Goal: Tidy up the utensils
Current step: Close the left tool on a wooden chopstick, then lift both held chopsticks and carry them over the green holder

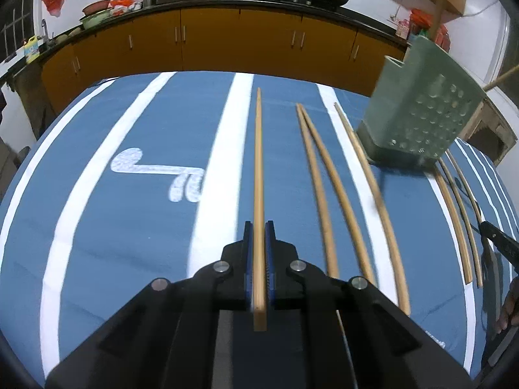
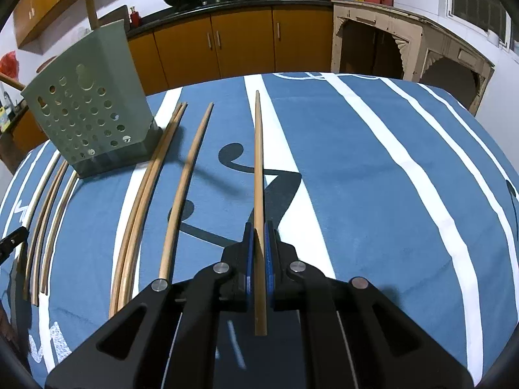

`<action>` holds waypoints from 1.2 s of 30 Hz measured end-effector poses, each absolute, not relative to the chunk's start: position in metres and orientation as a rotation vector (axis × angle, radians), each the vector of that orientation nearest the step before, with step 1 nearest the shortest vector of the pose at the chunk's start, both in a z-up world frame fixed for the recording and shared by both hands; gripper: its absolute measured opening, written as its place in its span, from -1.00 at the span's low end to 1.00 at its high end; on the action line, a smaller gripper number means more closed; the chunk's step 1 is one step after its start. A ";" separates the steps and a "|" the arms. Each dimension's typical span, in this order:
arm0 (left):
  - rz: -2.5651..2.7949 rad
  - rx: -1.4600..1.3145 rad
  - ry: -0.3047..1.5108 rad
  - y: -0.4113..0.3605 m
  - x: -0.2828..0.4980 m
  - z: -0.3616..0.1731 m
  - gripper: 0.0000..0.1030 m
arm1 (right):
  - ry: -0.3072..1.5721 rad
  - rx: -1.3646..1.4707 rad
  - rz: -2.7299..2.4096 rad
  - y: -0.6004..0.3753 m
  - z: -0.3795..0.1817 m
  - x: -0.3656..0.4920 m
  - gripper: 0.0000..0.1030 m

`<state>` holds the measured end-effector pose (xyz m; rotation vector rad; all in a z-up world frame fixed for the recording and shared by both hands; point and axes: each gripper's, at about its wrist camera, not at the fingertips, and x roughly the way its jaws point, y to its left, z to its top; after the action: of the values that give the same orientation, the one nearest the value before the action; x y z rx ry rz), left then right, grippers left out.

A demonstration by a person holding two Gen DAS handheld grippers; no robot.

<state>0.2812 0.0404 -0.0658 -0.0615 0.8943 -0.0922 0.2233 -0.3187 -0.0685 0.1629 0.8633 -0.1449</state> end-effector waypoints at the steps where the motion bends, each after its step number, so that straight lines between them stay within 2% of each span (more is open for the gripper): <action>1: -0.098 -0.061 0.893 0.041 0.281 -0.066 -0.84 | 0.861 0.157 -0.146 -0.318 -0.069 0.223 -0.85; 23: -0.125 -0.050 0.895 0.042 0.270 -0.067 -0.80 | 0.859 0.156 -0.113 -0.318 -0.070 0.213 -0.85; 27: -0.118 -0.040 0.897 0.041 0.268 -0.067 -0.84 | 0.859 0.179 -0.098 -0.320 -0.068 0.212 -0.85; 36: -0.119 -0.031 0.819 0.048 0.252 -0.036 -0.85 | 0.746 0.189 -0.098 -0.326 -0.034 0.194 -0.86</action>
<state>0.2518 0.0478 -0.0362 -0.0312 0.8189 -0.1188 0.1941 -0.3261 -0.0340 0.1886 0.7460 -0.0980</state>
